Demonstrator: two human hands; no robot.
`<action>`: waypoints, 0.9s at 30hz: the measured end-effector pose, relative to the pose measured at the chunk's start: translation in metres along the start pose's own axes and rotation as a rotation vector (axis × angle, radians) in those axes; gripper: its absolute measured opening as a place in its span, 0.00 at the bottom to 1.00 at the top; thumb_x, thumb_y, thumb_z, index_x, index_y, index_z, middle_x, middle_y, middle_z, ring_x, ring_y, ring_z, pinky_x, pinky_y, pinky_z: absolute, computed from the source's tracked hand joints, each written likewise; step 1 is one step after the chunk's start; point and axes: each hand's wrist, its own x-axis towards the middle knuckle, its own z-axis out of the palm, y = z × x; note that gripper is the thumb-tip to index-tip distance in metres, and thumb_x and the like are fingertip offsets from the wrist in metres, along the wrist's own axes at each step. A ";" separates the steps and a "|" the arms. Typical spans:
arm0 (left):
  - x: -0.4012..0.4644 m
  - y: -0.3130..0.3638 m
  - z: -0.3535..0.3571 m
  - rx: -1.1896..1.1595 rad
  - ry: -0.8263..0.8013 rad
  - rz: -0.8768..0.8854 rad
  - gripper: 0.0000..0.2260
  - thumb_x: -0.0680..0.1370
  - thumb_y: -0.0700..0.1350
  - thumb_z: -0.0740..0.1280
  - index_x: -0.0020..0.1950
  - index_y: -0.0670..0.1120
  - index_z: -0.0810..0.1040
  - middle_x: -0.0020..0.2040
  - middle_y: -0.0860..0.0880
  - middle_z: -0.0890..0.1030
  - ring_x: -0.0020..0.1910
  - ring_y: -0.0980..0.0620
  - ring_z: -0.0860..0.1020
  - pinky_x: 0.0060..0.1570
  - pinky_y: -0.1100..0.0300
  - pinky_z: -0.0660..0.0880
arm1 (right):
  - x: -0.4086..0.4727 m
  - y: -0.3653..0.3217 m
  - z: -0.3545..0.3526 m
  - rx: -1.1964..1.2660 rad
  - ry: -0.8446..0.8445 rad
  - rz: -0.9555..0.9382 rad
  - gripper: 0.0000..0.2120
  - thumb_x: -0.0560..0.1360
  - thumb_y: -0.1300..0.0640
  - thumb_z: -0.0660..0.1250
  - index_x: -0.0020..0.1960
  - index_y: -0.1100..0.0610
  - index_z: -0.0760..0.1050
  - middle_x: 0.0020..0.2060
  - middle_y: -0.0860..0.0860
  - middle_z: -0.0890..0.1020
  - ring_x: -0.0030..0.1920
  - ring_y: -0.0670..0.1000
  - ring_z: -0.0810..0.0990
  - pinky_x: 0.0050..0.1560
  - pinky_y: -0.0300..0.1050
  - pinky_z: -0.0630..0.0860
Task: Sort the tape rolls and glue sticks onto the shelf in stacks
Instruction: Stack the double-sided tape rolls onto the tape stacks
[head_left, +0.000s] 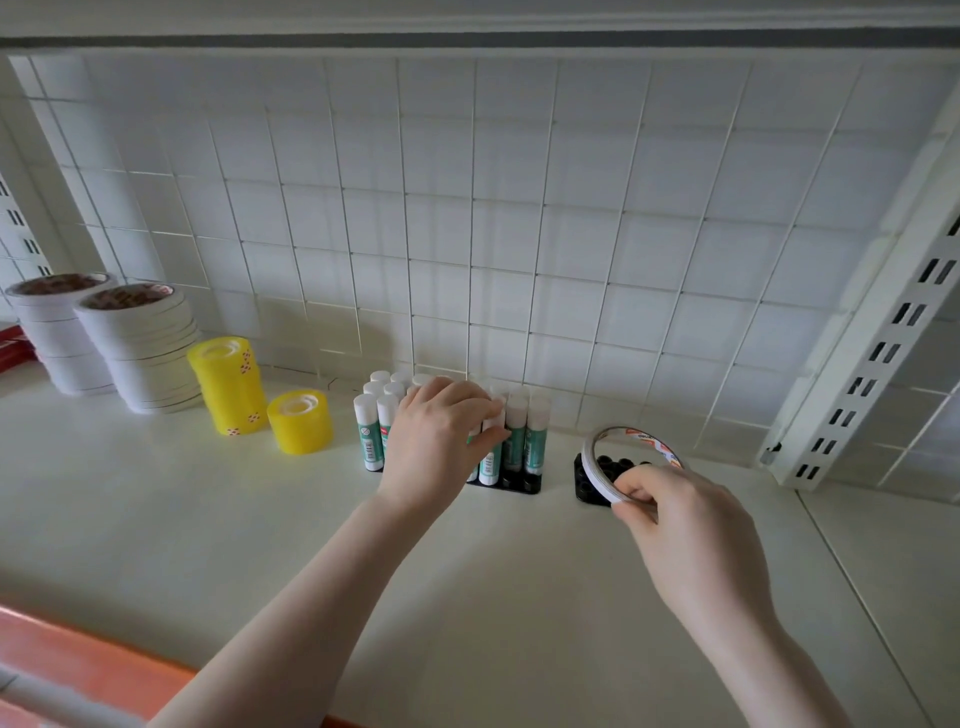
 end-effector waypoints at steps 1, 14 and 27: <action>0.000 -0.001 0.001 0.000 0.007 0.011 0.03 0.66 0.45 0.72 0.37 0.46 0.82 0.39 0.54 0.81 0.43 0.53 0.71 0.37 0.53 0.74 | 0.000 0.000 0.001 0.004 0.000 -0.003 0.03 0.70 0.61 0.72 0.41 0.54 0.80 0.36 0.48 0.82 0.39 0.56 0.77 0.37 0.43 0.64; 0.003 0.006 -0.013 0.093 -0.112 0.013 0.09 0.66 0.50 0.71 0.41 0.47 0.82 0.40 0.53 0.81 0.43 0.48 0.77 0.44 0.56 0.73 | 0.015 -0.005 -0.015 0.048 0.083 -0.124 0.05 0.68 0.62 0.73 0.37 0.54 0.79 0.32 0.48 0.81 0.36 0.56 0.78 0.37 0.47 0.73; -0.003 -0.032 -0.095 0.249 0.036 -0.078 0.13 0.72 0.53 0.63 0.46 0.46 0.82 0.43 0.52 0.82 0.43 0.47 0.77 0.43 0.55 0.74 | 0.057 -0.077 0.003 0.137 0.072 -0.373 0.04 0.69 0.61 0.72 0.37 0.55 0.78 0.32 0.50 0.81 0.37 0.56 0.77 0.37 0.44 0.68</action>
